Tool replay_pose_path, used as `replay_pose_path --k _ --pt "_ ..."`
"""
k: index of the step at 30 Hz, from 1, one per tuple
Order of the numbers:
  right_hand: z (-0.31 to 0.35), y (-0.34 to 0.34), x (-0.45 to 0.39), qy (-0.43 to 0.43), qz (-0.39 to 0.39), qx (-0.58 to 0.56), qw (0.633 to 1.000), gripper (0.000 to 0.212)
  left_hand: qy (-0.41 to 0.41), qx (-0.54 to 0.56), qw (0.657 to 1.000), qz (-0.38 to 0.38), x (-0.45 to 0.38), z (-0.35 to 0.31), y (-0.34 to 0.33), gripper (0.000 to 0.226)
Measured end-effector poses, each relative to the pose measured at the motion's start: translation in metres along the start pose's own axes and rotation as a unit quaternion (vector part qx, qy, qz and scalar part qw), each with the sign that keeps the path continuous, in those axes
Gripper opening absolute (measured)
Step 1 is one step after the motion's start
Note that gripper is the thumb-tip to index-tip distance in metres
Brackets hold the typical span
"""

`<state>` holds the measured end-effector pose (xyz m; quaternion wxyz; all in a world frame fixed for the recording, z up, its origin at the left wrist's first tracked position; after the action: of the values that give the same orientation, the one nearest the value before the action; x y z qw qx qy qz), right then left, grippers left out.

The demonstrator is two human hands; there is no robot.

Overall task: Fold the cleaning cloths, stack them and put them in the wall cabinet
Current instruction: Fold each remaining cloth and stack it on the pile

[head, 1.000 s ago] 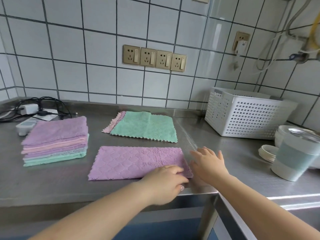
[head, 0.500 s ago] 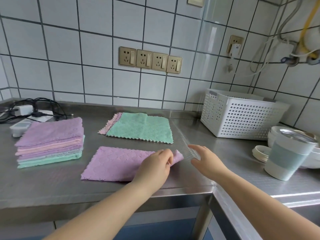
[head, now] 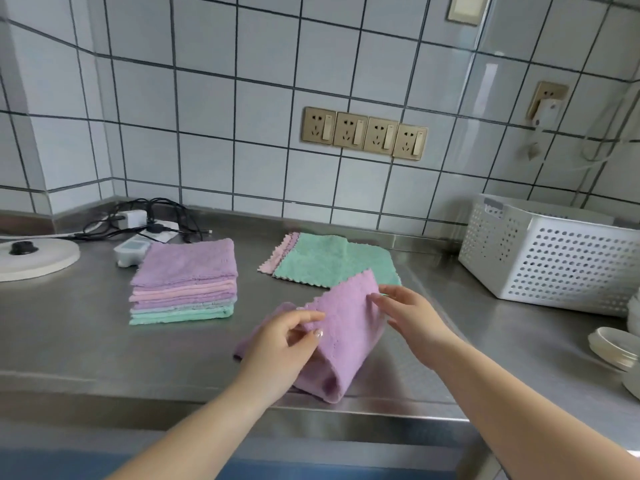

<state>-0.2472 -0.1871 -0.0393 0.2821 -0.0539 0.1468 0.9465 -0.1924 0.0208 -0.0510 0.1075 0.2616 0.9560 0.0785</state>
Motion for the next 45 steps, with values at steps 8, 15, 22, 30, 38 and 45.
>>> replay_pose_path --k 8,15,22,30,38,45 --pt "-0.005 -0.056 -0.029 0.019 0.045 0.172 0.984 0.022 -0.066 -0.228 0.971 -0.011 0.011 0.023 0.056 0.028" --pt "-0.008 -0.08 -0.036 0.063 0.088 0.317 0.942 0.03 -0.082 -0.33 0.94 -0.029 0.008 0.032 0.068 0.028" --pt "-0.002 -0.079 -0.037 0.107 0.059 0.354 0.927 0.028 -0.086 -0.332 0.938 -0.05 0.002 0.03 0.072 0.029" --pt "-0.007 -0.086 -0.04 0.103 0.062 0.393 0.912 0.031 -0.089 -0.426 0.898 -0.07 0.002 0.042 0.077 0.029" --pt "0.017 -0.087 -0.012 0.184 0.05 0.386 0.903 0.032 -0.15 -0.426 0.888 0.084 0.001 0.02 0.018 0.052" --pt "0.005 -0.088 0.046 0.214 0.142 0.355 0.899 0.042 -0.146 -0.451 0.869 0.14 0.001 0.025 -0.013 0.039"
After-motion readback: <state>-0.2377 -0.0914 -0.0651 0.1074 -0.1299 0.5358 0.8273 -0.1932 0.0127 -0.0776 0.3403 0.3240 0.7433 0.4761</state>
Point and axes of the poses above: each hand's wrist, its own x-axis away from the middle knuckle, its own y-axis out of the back of the hand, z = x × y, the point moved 7 cm from there along -x, towards the middle knuckle, and after that the axes turned 8 degrees about y, right-handed, at the moved point
